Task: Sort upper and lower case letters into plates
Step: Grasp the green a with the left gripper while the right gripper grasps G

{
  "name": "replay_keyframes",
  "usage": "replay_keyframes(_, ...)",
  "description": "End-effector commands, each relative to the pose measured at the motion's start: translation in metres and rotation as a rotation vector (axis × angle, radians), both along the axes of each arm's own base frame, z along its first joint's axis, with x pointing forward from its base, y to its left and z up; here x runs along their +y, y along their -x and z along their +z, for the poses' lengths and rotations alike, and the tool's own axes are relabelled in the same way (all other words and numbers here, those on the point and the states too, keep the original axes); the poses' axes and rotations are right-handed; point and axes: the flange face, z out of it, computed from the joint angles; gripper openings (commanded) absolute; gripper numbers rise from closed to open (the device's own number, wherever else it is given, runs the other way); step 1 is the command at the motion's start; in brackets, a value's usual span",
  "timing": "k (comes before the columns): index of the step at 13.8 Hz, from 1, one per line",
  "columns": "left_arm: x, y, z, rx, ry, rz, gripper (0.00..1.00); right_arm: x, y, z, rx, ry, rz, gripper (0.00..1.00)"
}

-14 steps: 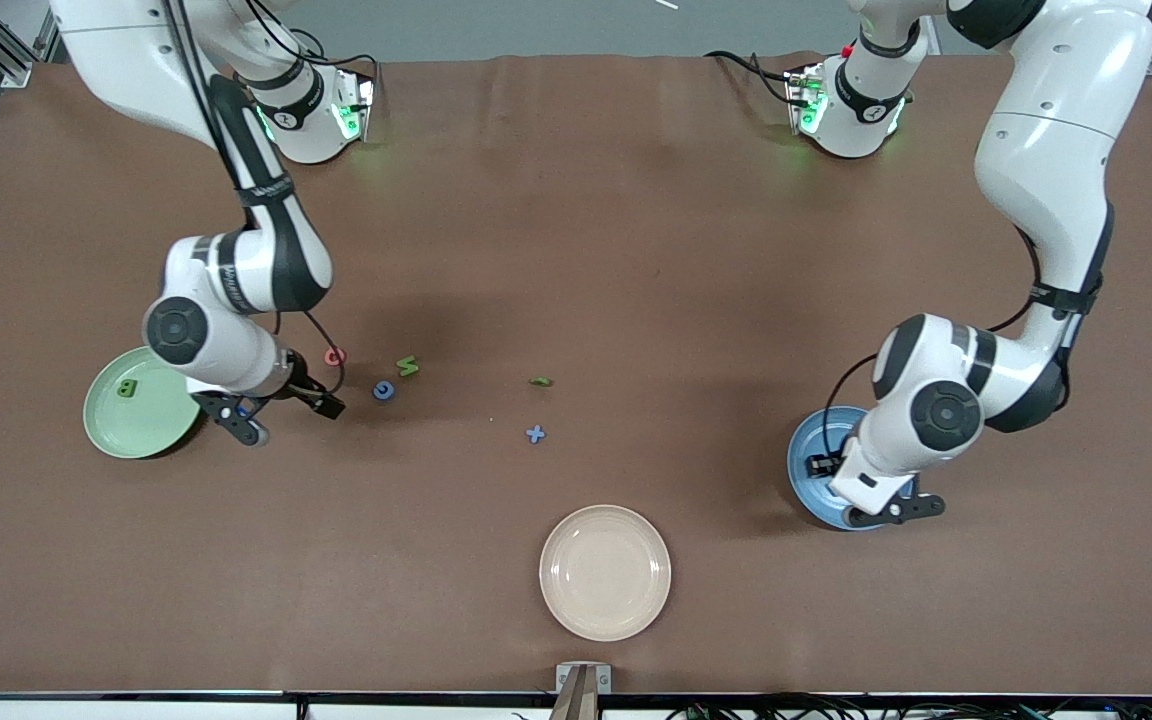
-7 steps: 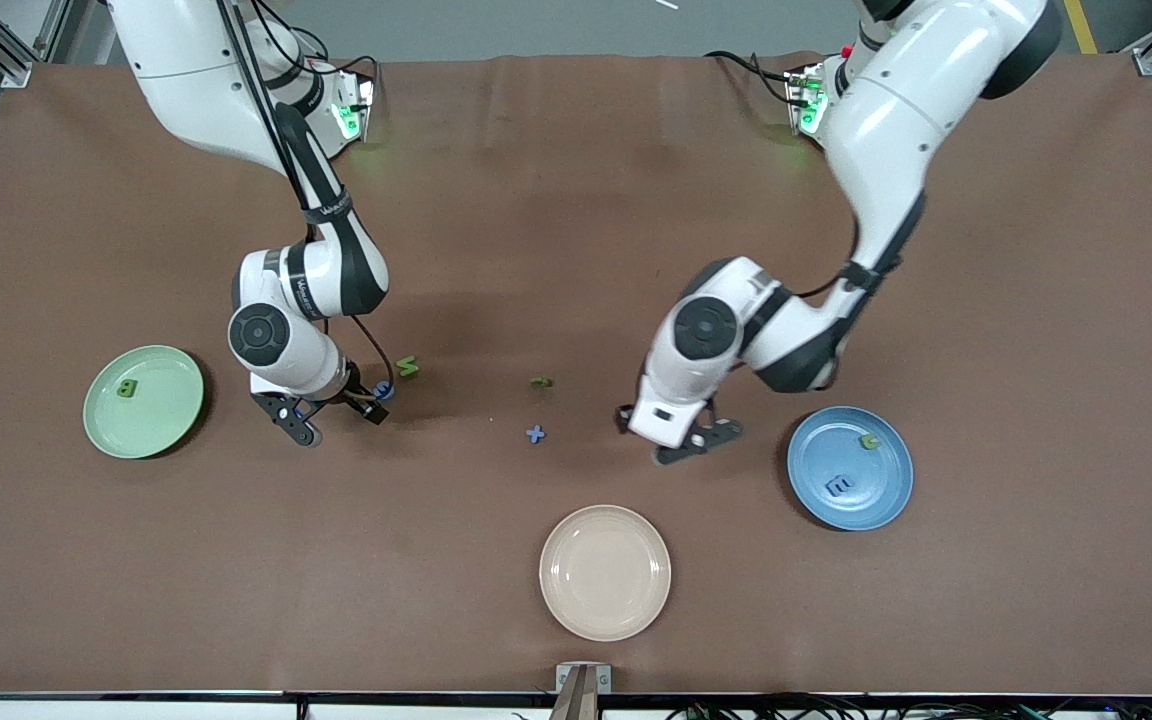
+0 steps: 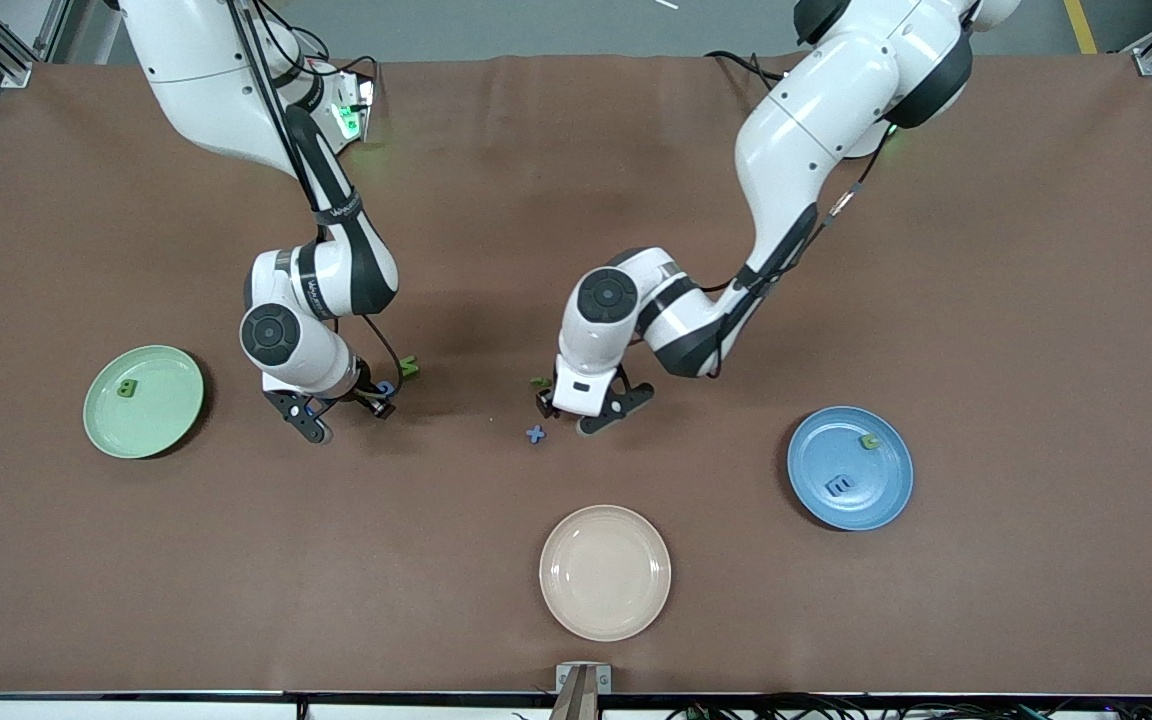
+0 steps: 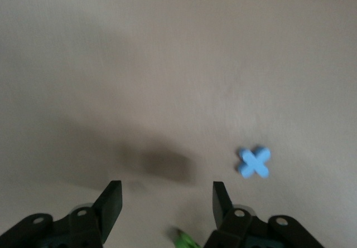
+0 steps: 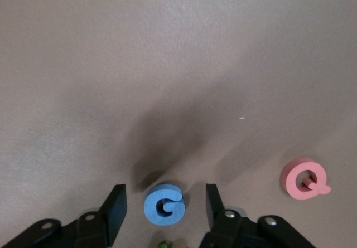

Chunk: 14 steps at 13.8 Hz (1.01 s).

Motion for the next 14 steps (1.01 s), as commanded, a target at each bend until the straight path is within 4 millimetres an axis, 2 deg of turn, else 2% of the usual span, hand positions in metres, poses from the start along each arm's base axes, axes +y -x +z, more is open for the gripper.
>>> replay_keyframes(1, -0.023, 0.015, -0.003, 0.001, 0.015, 0.145, 0.72, 0.007, 0.008, -0.003, 0.006, -0.017, -0.032, 0.63)
replay_keyframes(2, -0.032, 0.026, -0.006, 0.005, 0.011, 0.166, 0.71, 0.007, 0.009, -0.003, 0.008, -0.029, -0.047, 0.62)
replay_keyframes(5, -0.035, 0.033, -0.010, 0.017, 0.006, 0.197, 0.66, 0.014, 0.011, -0.004, 0.010, -0.037, -0.043, 0.54)
replay_keyframes(8, -0.034, 0.032, -0.010, 0.018, 0.007, 0.199, 0.44, 0.012, 0.012, -0.006, 0.016, -0.034, -0.046, 0.50)
replay_keyframes(10, -0.031, 0.029, -0.010, 0.019, 0.007, 0.205, 0.38, 0.011, 0.012, -0.007, 0.014, -0.033, -0.046, 0.49)
replay_keyframes(11, -0.032, 0.030, -0.011, 0.018, 0.007, 0.201, 0.32, 0.010, 0.014, -0.012, 0.020, -0.027, -0.046, 0.43)
replay_keyframes(12, -0.032, 0.030, -0.010, 0.016, 0.006, 0.197, 0.21, 0.010, 0.014, -0.013, 0.020, -0.027, -0.047, 0.38)
replay_keyframes(14, -0.032, 0.026, -0.002, 0.006, 0.013, 0.194, 0.04, 0.010, 0.014, -0.013, 0.022, -0.027, -0.046, 0.29)
